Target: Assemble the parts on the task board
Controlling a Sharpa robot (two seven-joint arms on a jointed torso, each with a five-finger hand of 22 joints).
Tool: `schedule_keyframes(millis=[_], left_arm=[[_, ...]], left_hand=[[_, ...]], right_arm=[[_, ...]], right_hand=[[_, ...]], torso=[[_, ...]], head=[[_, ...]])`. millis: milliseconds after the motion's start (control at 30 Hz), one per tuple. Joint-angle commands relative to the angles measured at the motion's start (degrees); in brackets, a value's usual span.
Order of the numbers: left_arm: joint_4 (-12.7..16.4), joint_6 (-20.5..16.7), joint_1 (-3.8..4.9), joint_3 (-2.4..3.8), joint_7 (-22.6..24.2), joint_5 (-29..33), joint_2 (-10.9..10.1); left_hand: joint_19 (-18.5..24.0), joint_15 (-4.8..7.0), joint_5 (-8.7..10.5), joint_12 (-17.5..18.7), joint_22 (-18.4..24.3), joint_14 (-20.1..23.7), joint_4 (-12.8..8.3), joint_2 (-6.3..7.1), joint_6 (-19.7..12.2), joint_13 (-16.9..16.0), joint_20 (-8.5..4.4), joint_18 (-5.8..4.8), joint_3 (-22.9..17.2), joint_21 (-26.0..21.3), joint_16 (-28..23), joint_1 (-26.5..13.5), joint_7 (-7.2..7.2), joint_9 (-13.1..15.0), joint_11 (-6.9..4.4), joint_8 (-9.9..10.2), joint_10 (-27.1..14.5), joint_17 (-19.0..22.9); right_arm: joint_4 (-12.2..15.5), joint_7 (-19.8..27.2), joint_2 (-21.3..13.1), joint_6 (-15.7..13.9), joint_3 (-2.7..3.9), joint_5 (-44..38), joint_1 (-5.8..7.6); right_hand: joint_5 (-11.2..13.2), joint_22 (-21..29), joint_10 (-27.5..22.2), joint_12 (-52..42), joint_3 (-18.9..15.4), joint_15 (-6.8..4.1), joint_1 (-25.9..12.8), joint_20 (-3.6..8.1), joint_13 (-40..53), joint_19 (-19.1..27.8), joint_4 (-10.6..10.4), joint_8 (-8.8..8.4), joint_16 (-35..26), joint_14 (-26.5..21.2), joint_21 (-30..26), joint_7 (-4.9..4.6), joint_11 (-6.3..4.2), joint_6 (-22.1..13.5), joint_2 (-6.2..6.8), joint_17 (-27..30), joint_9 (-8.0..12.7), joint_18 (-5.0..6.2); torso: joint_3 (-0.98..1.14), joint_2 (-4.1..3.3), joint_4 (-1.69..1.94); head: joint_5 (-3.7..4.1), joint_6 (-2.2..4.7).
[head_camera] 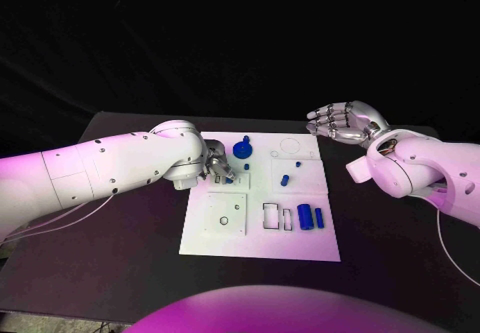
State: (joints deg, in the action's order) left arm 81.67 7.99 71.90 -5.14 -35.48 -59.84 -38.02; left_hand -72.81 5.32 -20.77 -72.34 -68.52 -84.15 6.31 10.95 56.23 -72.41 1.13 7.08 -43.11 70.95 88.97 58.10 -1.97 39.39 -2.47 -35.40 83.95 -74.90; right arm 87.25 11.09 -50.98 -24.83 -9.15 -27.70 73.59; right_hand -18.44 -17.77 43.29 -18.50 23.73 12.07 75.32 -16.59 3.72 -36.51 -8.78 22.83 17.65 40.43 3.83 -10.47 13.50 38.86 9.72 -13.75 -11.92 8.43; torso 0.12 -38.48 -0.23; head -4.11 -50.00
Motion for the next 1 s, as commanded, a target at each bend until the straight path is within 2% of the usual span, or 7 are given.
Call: schedule_keyframes(millis=[33, 233, 400, 600, 767, 1000], left_arm=[[-0.1, 1.0, -0.04, -0.05, -0.1, 0.6, 0.2], [-0.4, 1.2, -0.02, -0.05, -0.2, 0.6, 0.3], [-0.6, 1.5, 0.00, -0.04, -0.3, 0.6, 0.4], [-0.9, 1.7, 0.01, -0.04, -0.4, 0.7, 0.5], [-1.0, 1.8, 0.01, -0.04, -0.5, 0.6, 0.5], [-1.2, 1.3, 0.01, -0.02, -0.6, 0.4, 0.4]], left_hand=[[-0.5, 0.37, 1.02, -0.2, 0.1, -5.4, 0.2, 0.00, 0.7, -0.1, -0.08, -1.12, -0.2, -0.5, 0.2, -0.7, 1.17, 0.1, -0.51, -0.1, 2.8, -12.8], [-0.7, 0.37, 2.23, -0.2, 0.1, -5.4, 2.6, 0.56, 0.9, -0.2, -0.11, -1.12, 2.4, -0.9, 0.3, -1.8, 1.20, 0.0, -0.52, 0.1, 2.8, -12.8], [-0.9, 0.37, 2.23, -0.1, 0.1, -5.4, 5.5, 1.51, 1.3, -0.2, -0.12, -1.14, 6.2, -1.2, 0.3, -2.6, 1.22, -0.3, -0.53, 0.5, 2.8, -12.8], [-1.0, 0.35, 1.54, -0.1, 0.0, -5.5, 7.7, 1.88, 1.6, -0.2, -0.13, -1.14, 9.7, -1.4, 0.3, -2.4, 1.18, -0.4, -0.49, 0.8, 2.8, -13.0], [-1.1, 0.34, -0.24, -0.1, -0.2, -5.5, 9.2, 1.82, 1.8, -0.3, -0.10, -1.17, 12.0, -1.5, 0.4, -1.8, 1.21, -0.4, -0.52, 1.0, 2.9, -13.2], [-1.2, 0.33, -0.54, -0.2, -0.3, -5.5, 10.0, 1.77, 2.1, -0.4, -0.09, -1.19, 13.3, -1.5, 0.4, -1.8, 1.21, -0.4, -0.51, 1.0, 2.9, -13.3]], right_arm=[[0.1, 0.1, 0.0, 1.1, 0.01, -0.2, -0.03], [0.1, 0.1, 0.0, 1.1, 0.01, -0.2, -0.03], [0.1, 0.2, -0.1, 1.1, 0.01, -0.2, -0.03], [0.1, 0.2, -0.1, 1.1, 0.01, -0.2, -0.03], [0.1, 0.1, -0.1, 1.2, 0.01, -0.2, -0.03], [0.1, 0.0, -0.1, 1.2, 0.01, -0.2, -0.03]], right_hand=[[-0.3, 0.1, 0.3, -0.2, 0.0, 0.24, -0.6, -0.02, -0.1, 0.5, -0.3, 0.21, -0.2, -0.1, -0.2, -5.59, 0.05, 0.2, -0.07, 0.1, 0.1, -0.26], [-0.3, 0.2, 0.3, -0.2, 0.0, 0.25, -0.7, -0.02, -0.1, 0.6, -0.4, 0.22, -0.2, -0.1, -0.2, -5.60, 0.06, 0.1, -0.07, 0.1, 0.1, -0.27], [-0.3, 0.2, 0.3, -0.2, 0.0, 0.25, -0.8, -0.02, -0.1, 0.6, -0.4, 0.22, -0.2, -0.1, -0.2, -5.61, 0.07, 0.1, -0.08, 0.1, 0.1, -0.27], [-0.3, 0.2, 0.3, -0.2, 0.0, 0.26, -0.8, -0.02, -0.1, 0.6, -0.4, 0.22, -0.2, -0.1, -0.2, -5.61, 0.07, 0.1, -0.08, 0.1, 0.1, -0.28], [-0.3, 0.5, 0.2, -0.2, -0.1, 0.28, -0.9, -0.03, -0.1, 1.0, -0.4, 0.20, -0.3, -0.2, -0.3, -5.63, 0.09, 0.0, 0.02, 0.2, 0.1, -0.30], [-0.3, 0.7, 0.2, -0.2, -0.1, 0.33, -0.9, -0.03, -0.1, 1.5, -0.4, 0.20, -0.4, -0.3, -0.4, -5.66, 0.11, 0.0, 0.09, 0.3, 0.2, -0.35]], torso=[[-0.03, -0.01, -0.01], [-0.06, 0.00, -0.02], [-0.03, 0.04, -0.01], [-0.03, 0.05, 0.01], [-0.04, 0.05, 0.00], [-0.10, 0.00, -0.05]], head=[[0.06, 0.00], [0.10, 0.00], [0.18, 0.00], [0.20, 0.00], [0.17, 0.00], [0.27, 0.00]])
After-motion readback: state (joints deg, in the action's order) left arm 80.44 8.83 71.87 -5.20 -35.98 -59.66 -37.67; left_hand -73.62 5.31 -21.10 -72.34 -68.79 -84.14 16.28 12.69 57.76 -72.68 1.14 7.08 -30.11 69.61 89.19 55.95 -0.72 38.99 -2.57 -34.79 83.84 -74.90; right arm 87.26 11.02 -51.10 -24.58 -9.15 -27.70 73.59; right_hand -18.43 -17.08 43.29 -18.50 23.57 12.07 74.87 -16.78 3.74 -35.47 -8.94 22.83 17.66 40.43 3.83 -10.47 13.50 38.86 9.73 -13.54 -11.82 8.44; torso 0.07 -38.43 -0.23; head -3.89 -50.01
